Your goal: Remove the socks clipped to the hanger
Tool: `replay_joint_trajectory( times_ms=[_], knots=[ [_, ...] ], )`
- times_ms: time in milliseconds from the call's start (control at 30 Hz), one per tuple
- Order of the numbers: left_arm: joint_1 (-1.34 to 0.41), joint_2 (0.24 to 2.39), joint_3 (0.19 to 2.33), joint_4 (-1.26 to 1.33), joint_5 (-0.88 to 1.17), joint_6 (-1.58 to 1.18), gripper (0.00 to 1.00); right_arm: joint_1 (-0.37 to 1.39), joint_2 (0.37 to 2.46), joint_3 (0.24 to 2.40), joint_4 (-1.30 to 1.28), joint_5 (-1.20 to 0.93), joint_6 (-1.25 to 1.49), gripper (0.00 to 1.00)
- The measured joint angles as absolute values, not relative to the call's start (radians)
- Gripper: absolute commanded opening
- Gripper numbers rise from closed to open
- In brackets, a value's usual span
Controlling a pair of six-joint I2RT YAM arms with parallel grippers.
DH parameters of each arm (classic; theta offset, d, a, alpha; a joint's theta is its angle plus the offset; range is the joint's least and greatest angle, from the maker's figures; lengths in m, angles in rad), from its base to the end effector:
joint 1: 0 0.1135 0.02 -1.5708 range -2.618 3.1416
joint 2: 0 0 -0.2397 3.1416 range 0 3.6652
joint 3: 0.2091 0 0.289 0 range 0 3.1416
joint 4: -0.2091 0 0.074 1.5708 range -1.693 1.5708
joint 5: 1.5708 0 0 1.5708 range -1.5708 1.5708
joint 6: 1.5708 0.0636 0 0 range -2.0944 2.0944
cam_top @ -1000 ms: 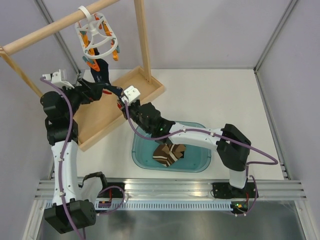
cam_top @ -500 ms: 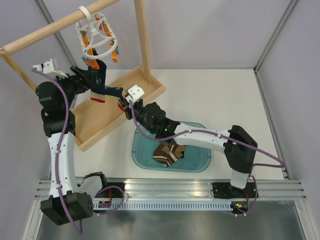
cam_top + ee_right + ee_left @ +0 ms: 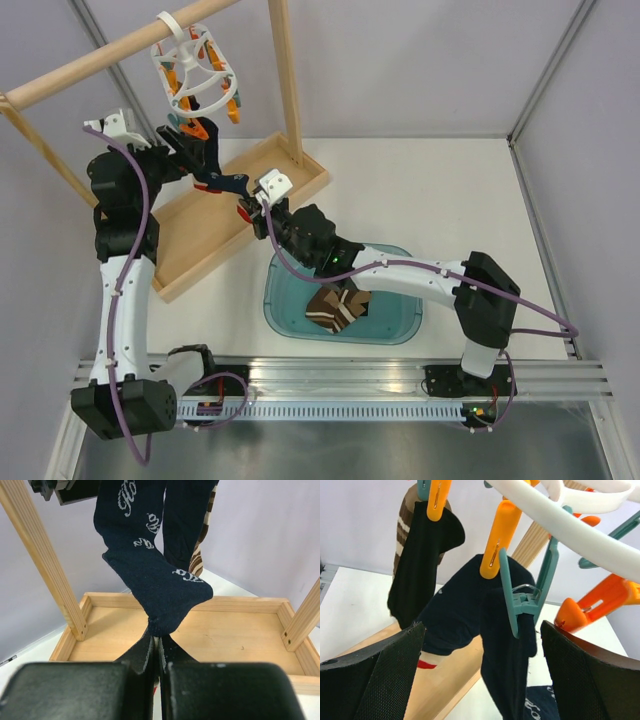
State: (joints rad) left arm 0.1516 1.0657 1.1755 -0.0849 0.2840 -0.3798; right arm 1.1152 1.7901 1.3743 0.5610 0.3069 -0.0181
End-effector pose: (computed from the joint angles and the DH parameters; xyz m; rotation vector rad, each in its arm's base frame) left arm 0.3125 0.0297 0.4172 -0.1871 1.5493 -0.3995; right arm 0.2321 0.4300 0.3076 -0.5576 1.3581 0.6811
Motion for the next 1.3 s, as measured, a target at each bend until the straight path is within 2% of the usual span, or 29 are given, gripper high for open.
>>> replay_joint_trajectory(
  times_ms=[733, 1300],
  knots=[
    [0.104, 1.125, 1.232, -0.064, 0.2, -0.354, 0.99, 1.115, 1.769, 1.333, 0.56, 0.291, 0.004, 0.01],
    [0.102, 1.121, 1.235, 0.0, 0.182, -0.403, 0.89, 1.115, 1.747, 1.314, 0.561, 0.285, 0.014, 0.01]
  ],
)
